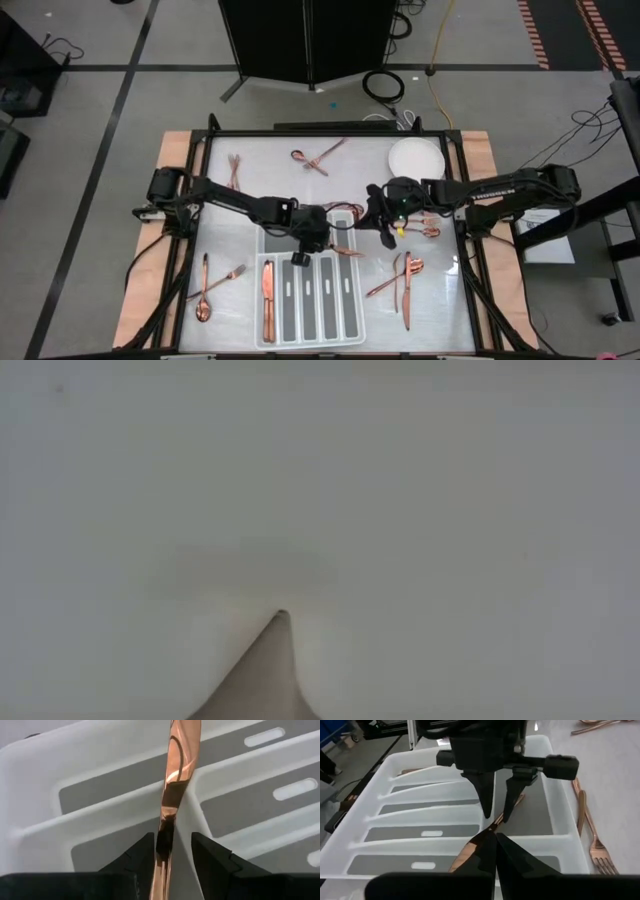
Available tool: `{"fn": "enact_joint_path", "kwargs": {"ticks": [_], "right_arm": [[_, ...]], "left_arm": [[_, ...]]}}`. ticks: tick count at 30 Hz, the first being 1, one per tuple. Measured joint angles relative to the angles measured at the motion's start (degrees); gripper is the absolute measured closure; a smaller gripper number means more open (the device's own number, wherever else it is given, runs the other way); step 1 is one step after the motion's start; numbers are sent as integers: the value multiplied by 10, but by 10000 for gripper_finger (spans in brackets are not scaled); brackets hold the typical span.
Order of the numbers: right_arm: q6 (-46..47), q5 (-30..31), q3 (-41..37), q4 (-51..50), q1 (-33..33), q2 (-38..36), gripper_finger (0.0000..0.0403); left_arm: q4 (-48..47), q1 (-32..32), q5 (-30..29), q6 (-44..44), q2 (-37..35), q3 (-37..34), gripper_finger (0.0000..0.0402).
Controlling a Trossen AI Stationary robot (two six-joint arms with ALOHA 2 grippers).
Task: Sort silverware
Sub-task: Put the top knife into the silverware tray
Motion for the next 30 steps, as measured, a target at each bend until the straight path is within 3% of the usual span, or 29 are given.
{"fn": "enact_joint_path", "kwargs": {"ticks": [6,17,25,30], "right_arm": [[2,4,0,2,11,0,403],[1,26,0,2,15,0,403],[-2,27,0,2,15,0,403],[-2,27,0,2,15,0,403]], "left_arm": [[-1,1,-5,-1,33,-1,269],[-2,0,-5,-6,16,-1,272],[-2,0,-6,2,18,0,360],[-1,0,-14,-2,13,0,364]]}}
